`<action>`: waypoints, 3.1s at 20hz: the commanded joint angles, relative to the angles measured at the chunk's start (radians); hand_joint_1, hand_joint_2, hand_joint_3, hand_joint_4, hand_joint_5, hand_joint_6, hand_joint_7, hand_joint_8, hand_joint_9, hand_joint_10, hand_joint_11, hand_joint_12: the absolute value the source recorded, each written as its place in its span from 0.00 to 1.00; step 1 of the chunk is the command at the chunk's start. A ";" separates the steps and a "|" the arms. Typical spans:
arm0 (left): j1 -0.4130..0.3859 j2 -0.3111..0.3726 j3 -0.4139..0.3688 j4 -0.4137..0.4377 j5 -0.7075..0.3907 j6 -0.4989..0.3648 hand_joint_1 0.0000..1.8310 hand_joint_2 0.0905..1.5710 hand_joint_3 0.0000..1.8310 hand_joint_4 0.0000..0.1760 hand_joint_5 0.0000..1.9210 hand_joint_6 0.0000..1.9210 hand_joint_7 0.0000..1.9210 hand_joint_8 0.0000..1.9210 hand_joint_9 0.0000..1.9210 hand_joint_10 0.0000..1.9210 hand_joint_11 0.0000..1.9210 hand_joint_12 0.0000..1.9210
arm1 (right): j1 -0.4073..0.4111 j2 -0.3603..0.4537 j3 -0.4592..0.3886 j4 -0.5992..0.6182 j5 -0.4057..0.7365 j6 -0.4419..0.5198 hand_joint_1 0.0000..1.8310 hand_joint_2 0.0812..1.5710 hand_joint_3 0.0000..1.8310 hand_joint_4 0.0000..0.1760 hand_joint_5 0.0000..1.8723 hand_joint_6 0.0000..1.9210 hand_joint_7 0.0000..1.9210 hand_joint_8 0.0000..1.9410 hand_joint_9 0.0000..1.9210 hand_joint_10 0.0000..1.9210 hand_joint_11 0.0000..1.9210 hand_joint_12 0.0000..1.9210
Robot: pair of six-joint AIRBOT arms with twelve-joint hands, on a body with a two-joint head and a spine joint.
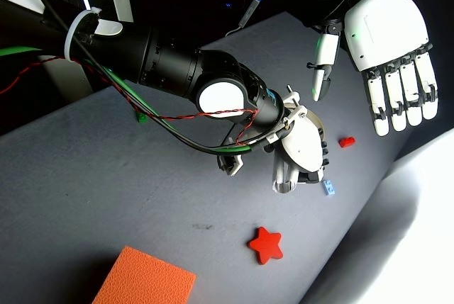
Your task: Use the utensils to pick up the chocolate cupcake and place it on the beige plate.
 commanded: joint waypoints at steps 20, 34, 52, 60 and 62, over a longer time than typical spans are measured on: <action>-0.013 0.008 0.002 0.055 -0.062 0.005 0.01 0.72 0.00 0.00 0.14 0.00 0.14 0.00 0.11 0.00 0.00 0.22 | 0.018 0.011 0.005 -0.004 0.101 -0.012 0.59 0.79 0.00 0.00 0.37 0.73 0.23 0.68 0.18 0.83 0.18 0.97; -0.013 0.008 0.002 0.059 -0.062 0.005 0.01 0.73 0.00 0.00 0.13 0.00 0.12 0.00 0.09 0.00 0.00 0.17 | 0.024 0.014 0.004 -0.004 0.102 -0.001 0.56 0.77 0.00 0.00 0.23 0.60 0.18 0.67 0.13 0.82 0.11 0.97; -0.013 0.008 0.002 0.060 -0.062 0.005 0.02 0.71 0.00 0.00 0.13 0.00 0.14 0.00 0.11 0.00 0.00 0.21 | 0.029 0.113 -0.076 -0.004 0.082 -0.003 0.55 0.73 0.00 0.00 0.21 0.50 0.17 0.67 0.13 0.83 0.11 0.98; -0.014 0.008 0.002 0.060 -0.062 0.005 0.02 0.72 0.00 0.00 0.12 0.00 0.12 0.00 0.10 0.00 0.00 0.23 | 0.055 0.377 -0.365 -0.002 0.106 -0.020 0.58 0.80 0.00 0.00 0.35 0.76 0.20 0.72 0.14 0.88 0.16 1.00; -0.014 0.008 0.002 0.061 -0.061 0.005 0.03 0.72 0.00 0.00 0.12 0.00 0.12 0.00 0.11 0.00 0.00 0.24 | 0.045 0.445 -0.446 -0.002 0.125 -0.038 0.57 0.81 0.00 0.00 0.35 0.76 0.19 0.73 0.14 0.88 0.16 1.00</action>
